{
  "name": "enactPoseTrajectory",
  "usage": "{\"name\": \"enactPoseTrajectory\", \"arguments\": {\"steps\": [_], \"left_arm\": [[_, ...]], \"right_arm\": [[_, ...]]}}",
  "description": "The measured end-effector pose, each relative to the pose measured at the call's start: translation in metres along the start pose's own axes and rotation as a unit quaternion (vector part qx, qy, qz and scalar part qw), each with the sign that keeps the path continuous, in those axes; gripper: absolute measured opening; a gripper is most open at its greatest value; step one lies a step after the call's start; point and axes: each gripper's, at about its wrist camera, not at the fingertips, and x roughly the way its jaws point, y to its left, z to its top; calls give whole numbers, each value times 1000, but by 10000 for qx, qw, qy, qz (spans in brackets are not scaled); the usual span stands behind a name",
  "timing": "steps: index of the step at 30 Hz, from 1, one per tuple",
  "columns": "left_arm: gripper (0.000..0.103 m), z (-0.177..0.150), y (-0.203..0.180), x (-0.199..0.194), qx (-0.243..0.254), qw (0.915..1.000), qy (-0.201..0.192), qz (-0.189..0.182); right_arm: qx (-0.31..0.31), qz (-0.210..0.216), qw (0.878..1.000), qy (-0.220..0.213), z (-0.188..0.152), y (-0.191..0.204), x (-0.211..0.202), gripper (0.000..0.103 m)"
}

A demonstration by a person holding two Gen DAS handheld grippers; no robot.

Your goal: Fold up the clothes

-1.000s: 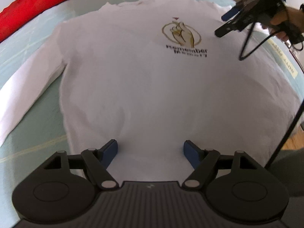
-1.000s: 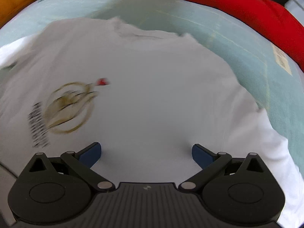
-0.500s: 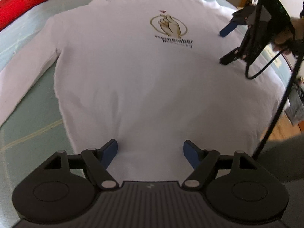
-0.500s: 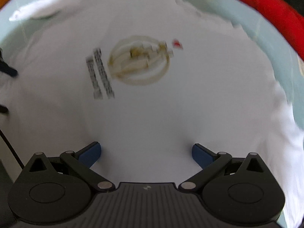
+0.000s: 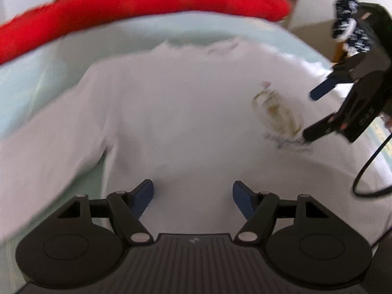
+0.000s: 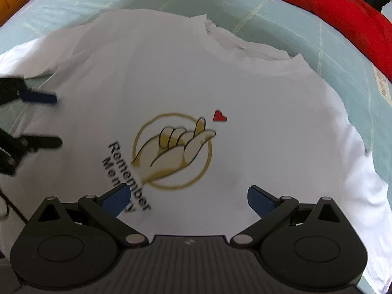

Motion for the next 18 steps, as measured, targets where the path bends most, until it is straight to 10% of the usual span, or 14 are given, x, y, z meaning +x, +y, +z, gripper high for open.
{"name": "enactPoseTrajectory", "arguments": {"steps": [7,13,18], "left_arm": [[63,-3,19,-22,-154,9990,294,290],[60,45,73,-27,-374,9944,-459,877],[38,79,119,-3,-106,9892,-593,1338]], "right_arm": [[382,198,9989,190,-14,-23,12,103],[381,105,9990,211,-12,-21,15,103],[391,134,9989,238,-10,-23,14,103]]}}
